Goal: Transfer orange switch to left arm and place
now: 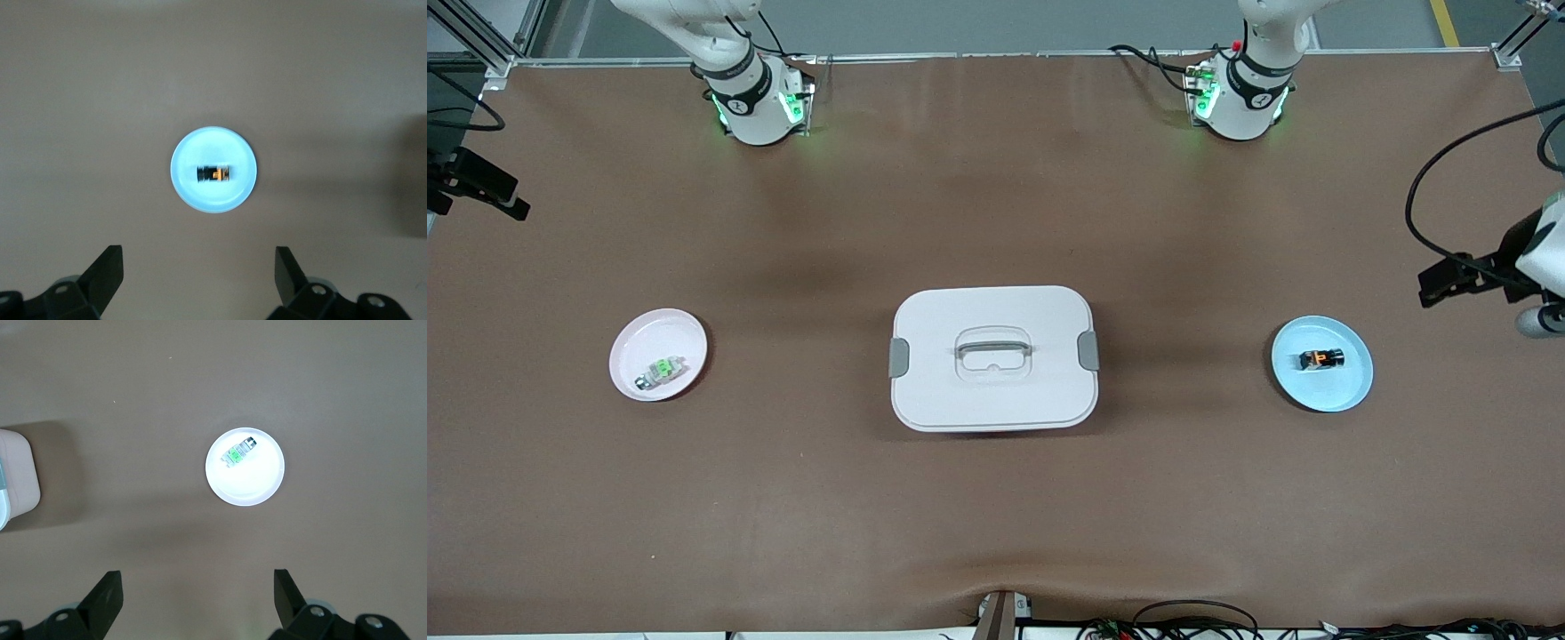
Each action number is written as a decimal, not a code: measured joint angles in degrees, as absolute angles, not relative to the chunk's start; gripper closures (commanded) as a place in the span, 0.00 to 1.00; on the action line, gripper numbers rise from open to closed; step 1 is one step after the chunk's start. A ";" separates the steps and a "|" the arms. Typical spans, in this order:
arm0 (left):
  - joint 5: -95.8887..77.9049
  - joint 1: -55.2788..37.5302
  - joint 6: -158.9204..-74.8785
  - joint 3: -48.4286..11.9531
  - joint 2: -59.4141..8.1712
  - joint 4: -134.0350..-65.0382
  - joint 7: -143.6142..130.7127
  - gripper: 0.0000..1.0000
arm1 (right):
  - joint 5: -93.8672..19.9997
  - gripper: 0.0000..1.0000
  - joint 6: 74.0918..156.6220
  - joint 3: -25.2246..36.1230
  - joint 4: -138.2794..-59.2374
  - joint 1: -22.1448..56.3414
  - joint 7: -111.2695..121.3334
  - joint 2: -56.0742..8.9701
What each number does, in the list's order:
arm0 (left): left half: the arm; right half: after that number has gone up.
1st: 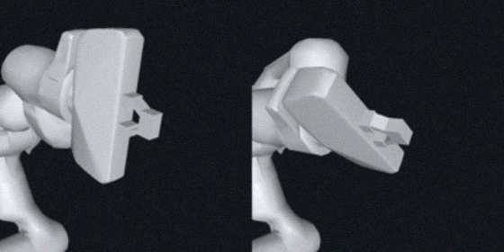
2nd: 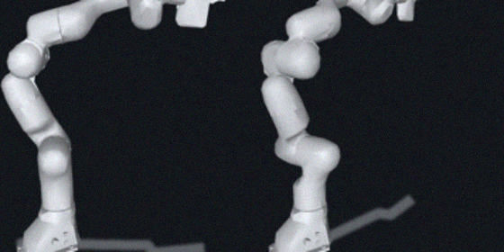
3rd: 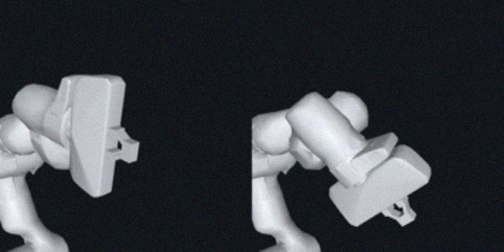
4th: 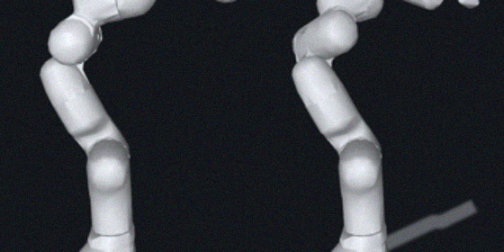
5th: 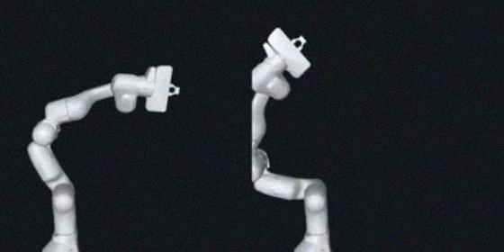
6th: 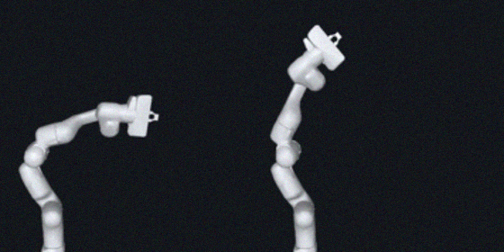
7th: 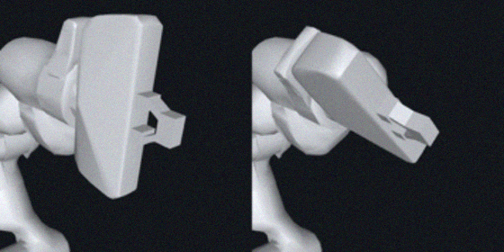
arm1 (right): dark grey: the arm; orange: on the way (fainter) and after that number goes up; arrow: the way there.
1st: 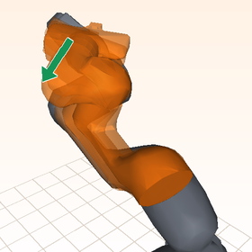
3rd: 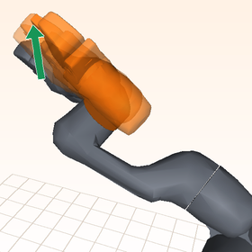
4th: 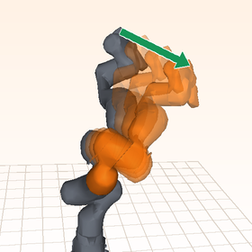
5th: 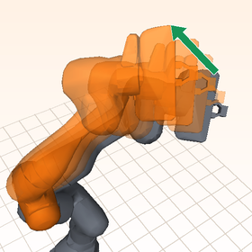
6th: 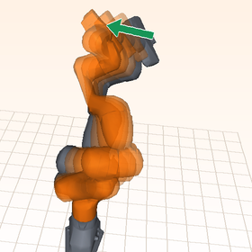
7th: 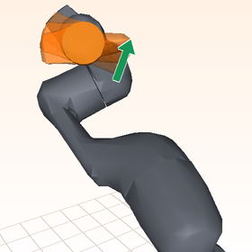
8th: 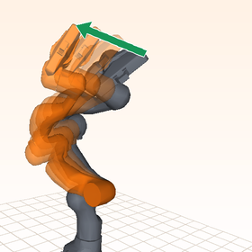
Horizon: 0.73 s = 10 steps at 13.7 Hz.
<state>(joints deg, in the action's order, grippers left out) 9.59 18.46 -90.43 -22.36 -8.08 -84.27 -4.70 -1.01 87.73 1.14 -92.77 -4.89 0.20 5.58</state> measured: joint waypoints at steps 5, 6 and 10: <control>3.63 6.30 -87.22 -9.27 -0.69 -87.93 -4.69 0.00 | -1.01 0.00 87.71 1.14 -92.75 -4.89 0.21 5.57; 3.30 4.39 -87.22 -7.42 0.87 -89.45 -4.66 0.00 | -1.01 0.00 87.71 1.13 -92.75 -4.89 0.21 5.57; 3.16 -0.87 -87.35 -4.06 5.03 -93.99 -4.66 0.00 | -1.01 0.00 87.70 1.14 -92.75 -4.89 0.21 5.57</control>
